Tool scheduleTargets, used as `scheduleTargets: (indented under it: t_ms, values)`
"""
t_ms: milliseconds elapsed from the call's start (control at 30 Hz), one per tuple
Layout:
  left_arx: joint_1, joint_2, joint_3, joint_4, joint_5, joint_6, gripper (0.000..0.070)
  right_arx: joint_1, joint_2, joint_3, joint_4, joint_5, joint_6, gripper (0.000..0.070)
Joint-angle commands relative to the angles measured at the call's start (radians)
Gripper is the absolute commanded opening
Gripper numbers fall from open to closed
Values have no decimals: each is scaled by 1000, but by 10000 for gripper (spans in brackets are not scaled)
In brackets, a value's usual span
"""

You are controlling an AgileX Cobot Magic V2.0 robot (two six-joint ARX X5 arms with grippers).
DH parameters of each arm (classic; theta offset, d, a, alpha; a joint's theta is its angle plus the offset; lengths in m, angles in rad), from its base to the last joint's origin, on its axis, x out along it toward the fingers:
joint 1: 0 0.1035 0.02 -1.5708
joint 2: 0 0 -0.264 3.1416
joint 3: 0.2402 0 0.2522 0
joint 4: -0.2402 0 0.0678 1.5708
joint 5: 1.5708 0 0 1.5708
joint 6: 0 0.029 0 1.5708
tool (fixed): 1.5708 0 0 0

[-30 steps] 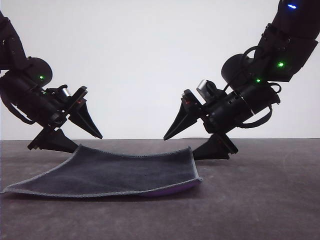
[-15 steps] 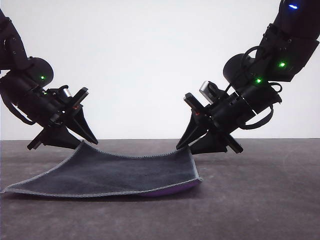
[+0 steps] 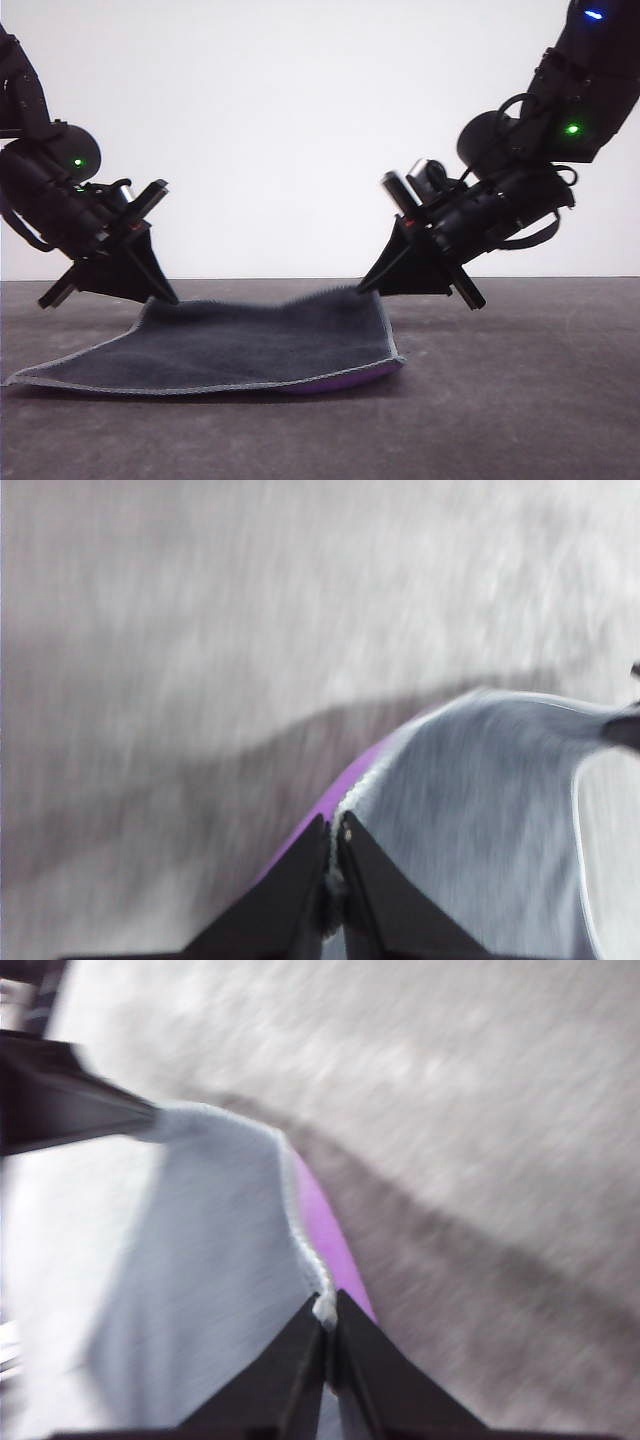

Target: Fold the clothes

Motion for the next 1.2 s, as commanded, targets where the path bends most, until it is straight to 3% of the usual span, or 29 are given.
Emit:
scheduleTargets:
  t_ms: [0,200,467,700,867,1167]
  values:
    - [8,24,40,-36,37,51,0,-8,21,27,-9,-75,-4,3]
    - [24,24,93,-207,108,110,0,-25,19,32,-91,-198,-15,4]
    - [23,24,128,-468,107,289,0,-12,17,32,-266,-250,-132,4]
    - [24,24,128,-632,107,397,0,-8,-11,32,-444,-252,-256,6]
    - [24,24,128,-703,107,418,0,2,-35,32,-558,-246,-335,6]
    - [24,24,128,-826,106,486,0,31,-36,32,-653,-219,-390,26]
